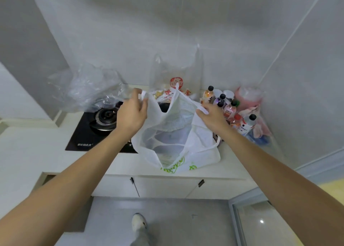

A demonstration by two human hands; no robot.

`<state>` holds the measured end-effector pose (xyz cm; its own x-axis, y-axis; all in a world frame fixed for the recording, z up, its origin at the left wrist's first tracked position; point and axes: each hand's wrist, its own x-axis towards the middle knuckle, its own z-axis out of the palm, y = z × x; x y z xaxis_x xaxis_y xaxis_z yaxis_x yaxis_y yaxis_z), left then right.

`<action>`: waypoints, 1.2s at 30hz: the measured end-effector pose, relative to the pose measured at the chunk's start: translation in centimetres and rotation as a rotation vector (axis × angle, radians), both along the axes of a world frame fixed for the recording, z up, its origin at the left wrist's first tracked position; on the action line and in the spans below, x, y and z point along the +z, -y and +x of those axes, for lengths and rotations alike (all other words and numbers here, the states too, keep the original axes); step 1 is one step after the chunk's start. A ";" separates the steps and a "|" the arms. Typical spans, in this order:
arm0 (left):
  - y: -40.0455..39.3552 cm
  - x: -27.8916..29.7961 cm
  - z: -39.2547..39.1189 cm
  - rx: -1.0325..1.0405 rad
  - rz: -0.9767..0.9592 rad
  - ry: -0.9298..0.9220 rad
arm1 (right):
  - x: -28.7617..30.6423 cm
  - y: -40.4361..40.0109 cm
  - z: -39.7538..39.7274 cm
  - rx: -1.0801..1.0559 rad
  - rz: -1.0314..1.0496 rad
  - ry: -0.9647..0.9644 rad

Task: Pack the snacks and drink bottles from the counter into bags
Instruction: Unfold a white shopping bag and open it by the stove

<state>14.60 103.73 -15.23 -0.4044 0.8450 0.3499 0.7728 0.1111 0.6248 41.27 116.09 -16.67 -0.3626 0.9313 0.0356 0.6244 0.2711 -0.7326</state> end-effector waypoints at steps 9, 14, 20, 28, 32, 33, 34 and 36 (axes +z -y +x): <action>-7.8 -4.1 0.4 -0.240 0.040 -0.217 | -3.5 -6.6 -1.0 -0.021 -0.031 0.117; -11.3 -6.1 -1.0 -0.341 -0.004 -0.541 | -5.4 -9.3 -1.9 -0.036 -0.064 0.164; -12.7 -10.3 -2.0 -0.556 -0.224 -0.645 | -8.2 -11.3 -1.4 0.183 0.275 0.310; -13.8 -12.6 -1.7 -0.722 -0.412 -0.913 | -10.7 -13.1 0.1 0.676 0.501 0.597; -14.1 -13.2 -1.6 -0.603 -0.669 -0.937 | -12.7 -13.6 0.6 0.776 0.506 0.685; -14.0 -13.2 -1.3 -0.582 -0.735 -0.930 | -13.1 -13.7 0.7 0.764 0.499 0.696; -13.8 -13.3 -1.1 -0.565 -0.802 -0.937 | -13.3 -13.8 0.7 0.754 0.477 0.713; -13.3 -13.7 -0.9 -0.538 -0.899 -0.955 | -13.8 -13.8 0.8 0.769 0.426 0.778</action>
<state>13.73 117.08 -28.89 0.1160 0.8953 -0.4300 0.9260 -0.2540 -0.2791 42.07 129.92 -30.48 -0.8862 0.4236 -0.1878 0.4286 0.9034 0.0151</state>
